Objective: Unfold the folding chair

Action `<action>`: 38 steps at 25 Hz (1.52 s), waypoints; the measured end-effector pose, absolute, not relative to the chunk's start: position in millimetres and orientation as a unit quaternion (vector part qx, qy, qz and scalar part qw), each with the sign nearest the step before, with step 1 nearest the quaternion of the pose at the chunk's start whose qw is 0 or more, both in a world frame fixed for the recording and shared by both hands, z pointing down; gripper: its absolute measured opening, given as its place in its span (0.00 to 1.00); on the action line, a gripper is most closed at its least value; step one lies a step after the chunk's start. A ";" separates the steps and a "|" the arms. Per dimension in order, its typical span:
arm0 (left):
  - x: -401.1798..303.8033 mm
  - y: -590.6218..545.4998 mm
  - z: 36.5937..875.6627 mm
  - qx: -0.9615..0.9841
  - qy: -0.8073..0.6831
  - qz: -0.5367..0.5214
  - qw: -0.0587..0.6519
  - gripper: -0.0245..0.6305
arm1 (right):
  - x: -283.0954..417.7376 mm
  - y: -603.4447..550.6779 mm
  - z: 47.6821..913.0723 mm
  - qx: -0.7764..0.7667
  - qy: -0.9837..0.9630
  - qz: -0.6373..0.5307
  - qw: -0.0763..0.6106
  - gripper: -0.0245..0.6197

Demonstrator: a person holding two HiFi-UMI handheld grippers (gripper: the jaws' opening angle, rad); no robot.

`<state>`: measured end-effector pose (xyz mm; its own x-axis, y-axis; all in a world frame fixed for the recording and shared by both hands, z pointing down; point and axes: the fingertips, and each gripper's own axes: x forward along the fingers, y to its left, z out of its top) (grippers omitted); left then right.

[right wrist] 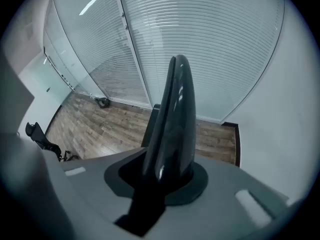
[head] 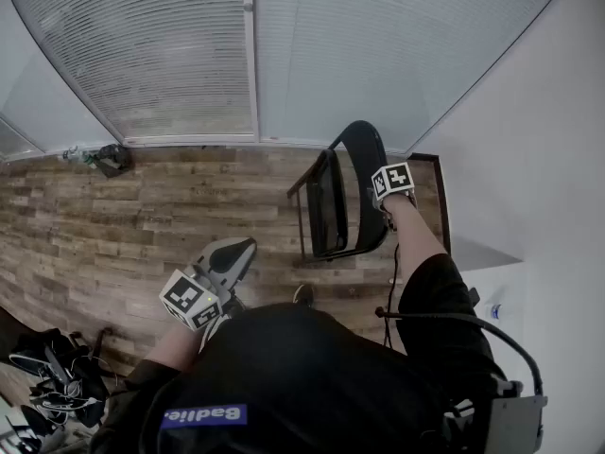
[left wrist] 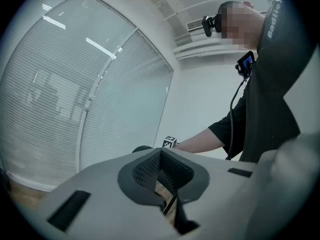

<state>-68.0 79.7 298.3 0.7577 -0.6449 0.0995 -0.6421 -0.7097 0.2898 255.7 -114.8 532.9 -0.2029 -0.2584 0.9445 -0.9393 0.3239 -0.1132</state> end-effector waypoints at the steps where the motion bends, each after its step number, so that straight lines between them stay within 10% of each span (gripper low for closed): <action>1: -67.0 79.4 299.6 0.925 -0.346 -0.004 0.155 0.04 | 256.1 -115.8 533.0 0.442 -0.678 0.377 0.450 0.16; 38: -18.4 55.7 338.7 0.911 -0.365 0.001 0.192 0.04 | 265.5 -111.3 530.5 0.437 -0.690 0.376 0.438 0.17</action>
<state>-18.4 55.7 338.7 0.7334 -0.6646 0.1429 -0.6657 -0.6596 0.3490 265.5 -111.3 530.5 -0.2345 -0.2726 0.9331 -0.9320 0.3359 -0.1361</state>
